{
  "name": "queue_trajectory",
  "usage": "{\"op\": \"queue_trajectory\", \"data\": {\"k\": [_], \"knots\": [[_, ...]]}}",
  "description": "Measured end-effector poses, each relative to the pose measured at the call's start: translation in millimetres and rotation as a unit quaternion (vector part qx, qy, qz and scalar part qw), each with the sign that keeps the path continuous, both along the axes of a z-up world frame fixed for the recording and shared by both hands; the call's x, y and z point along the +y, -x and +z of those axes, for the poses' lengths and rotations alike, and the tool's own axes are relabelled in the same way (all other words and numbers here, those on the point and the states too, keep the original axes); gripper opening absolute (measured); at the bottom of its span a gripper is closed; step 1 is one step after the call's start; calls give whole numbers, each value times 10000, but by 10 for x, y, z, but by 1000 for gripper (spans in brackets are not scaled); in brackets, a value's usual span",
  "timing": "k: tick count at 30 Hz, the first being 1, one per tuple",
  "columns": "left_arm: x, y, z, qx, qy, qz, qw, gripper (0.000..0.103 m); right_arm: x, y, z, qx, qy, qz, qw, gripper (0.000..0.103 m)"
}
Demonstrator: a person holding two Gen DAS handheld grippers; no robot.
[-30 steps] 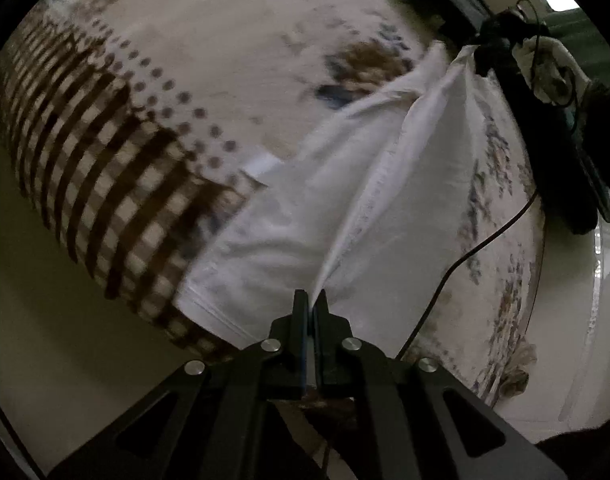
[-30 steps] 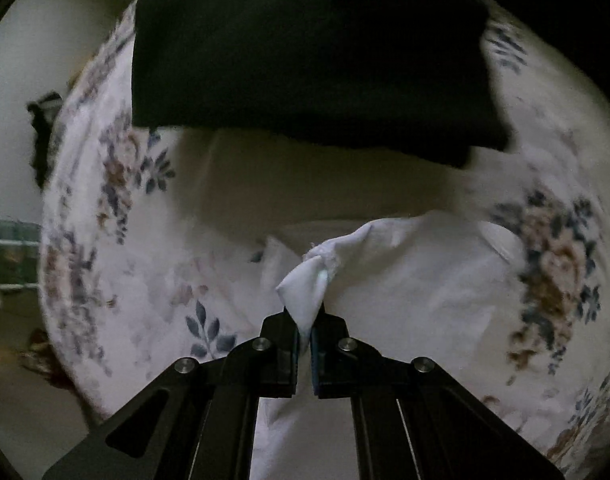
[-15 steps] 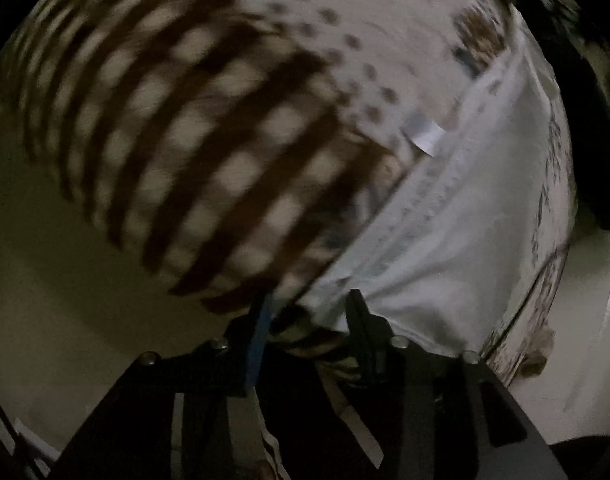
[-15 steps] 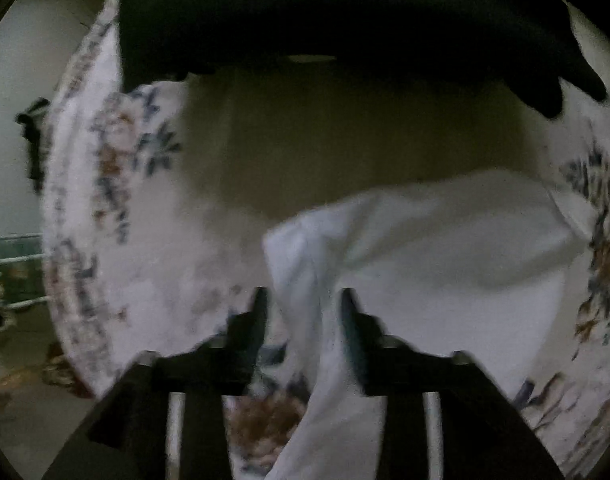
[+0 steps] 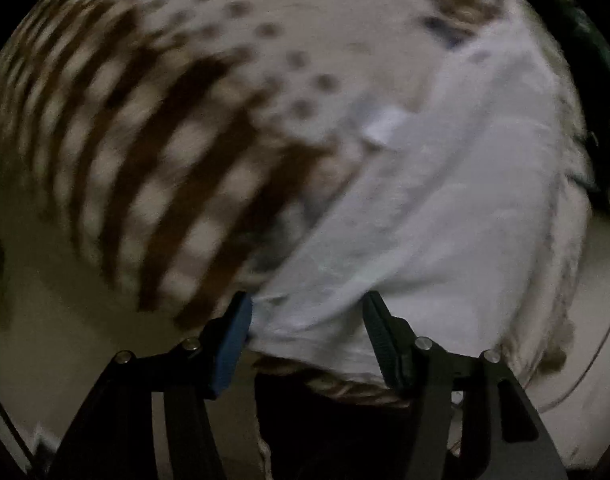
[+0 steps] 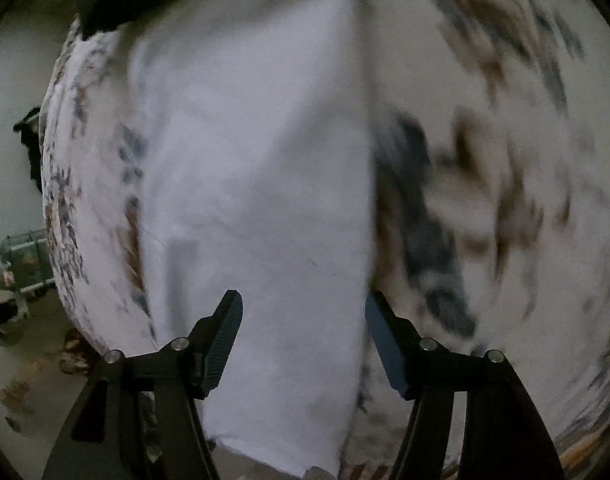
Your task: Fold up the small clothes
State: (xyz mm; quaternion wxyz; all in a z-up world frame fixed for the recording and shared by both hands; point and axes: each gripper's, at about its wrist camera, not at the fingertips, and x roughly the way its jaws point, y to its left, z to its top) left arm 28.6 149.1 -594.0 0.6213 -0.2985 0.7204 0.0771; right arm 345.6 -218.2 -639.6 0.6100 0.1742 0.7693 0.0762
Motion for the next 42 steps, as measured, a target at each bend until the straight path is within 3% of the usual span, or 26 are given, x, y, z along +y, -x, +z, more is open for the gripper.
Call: {"op": "queue_trajectory", "data": {"k": [4, 6, 9, 14, 18, 20, 23, 25, 28, 32, 35, 36, 37, 38, 40, 42], "knots": [[162, -129, 554, -363, -89, 244, 9990, 56, -283, 337, -202, 147, -273, -466, 9984, 66], [164, -479, 841, -753, 5, 291, 9967, 56, -392, 362, -177, 53, -455, -613, 9971, 66], [135, -1172, 969, -1242, 332, 195, 9915, 57, -556, 245, -83, -147, -673, -859, 9939, 66], [-90, -2784, 818, -1943, 796, -454, 9767, 57, -769, -317, 12, -625, -906, -1268, 9858, 66], [-500, -4040, 468, -2110, 1005, -1185, 9650, 57, -998, -986, -46, -904, -1046, -1805, 9738, 66], [-647, -4383, 286, -2072, 951, -1554, 9612, 57, -1057, -1284, -159, -910, -1005, -1892, 9725, 66], [-823, -4833, -61, -1873, 558, -2110, 9577, 57, -1070, -1647, -383, -885, -923, -1890, 9736, 63], [-829, -4980, -212, -1808, 490, -2199, 9574, 57, -1043, -1807, -527, -868, -743, -1845, 9762, 26], [-768, -5118, -270, -1890, 604, -2234, 9543, 57, -1073, -1950, -679, -931, -359, -1924, 9762, 17], [-578, -5148, -111, -2040, 857, -2040, 9536, 57, -1125, -2052, -732, -854, -359, -2123, 9728, 18], [-290, -5053, -108, -2010, 1558, -1508, 9553, 57, -1244, -2003, -676, -668, -840, -2299, 9673, 19], [-209, -4969, -140, -1945, 1822, -1346, 9544, 57, -1299, -1942, -652, -631, -1096, -2388, 9628, 27], [-123, -4861, -196, -1849, 2114, -1165, 9527, 57, -1378, -1905, -639, -628, -1312, -2470, 9580, 42], [-60, -4762, -262, -1752, 2370, -1015, 9502, 57, -1442, -1859, -623, -635, -1511, -2552, 9529, 48], [-18, -4679, -376, -1635, 2670, -872, 9457, 57, -1518, -1801, -652, -601, -1800, -2553, 9481, 51], [-38, -4637, -444, -1672, 2761, -908, 9421, 57, -1490, -1783, -735, -490, -1878, -2407, 9510, 51]]}}
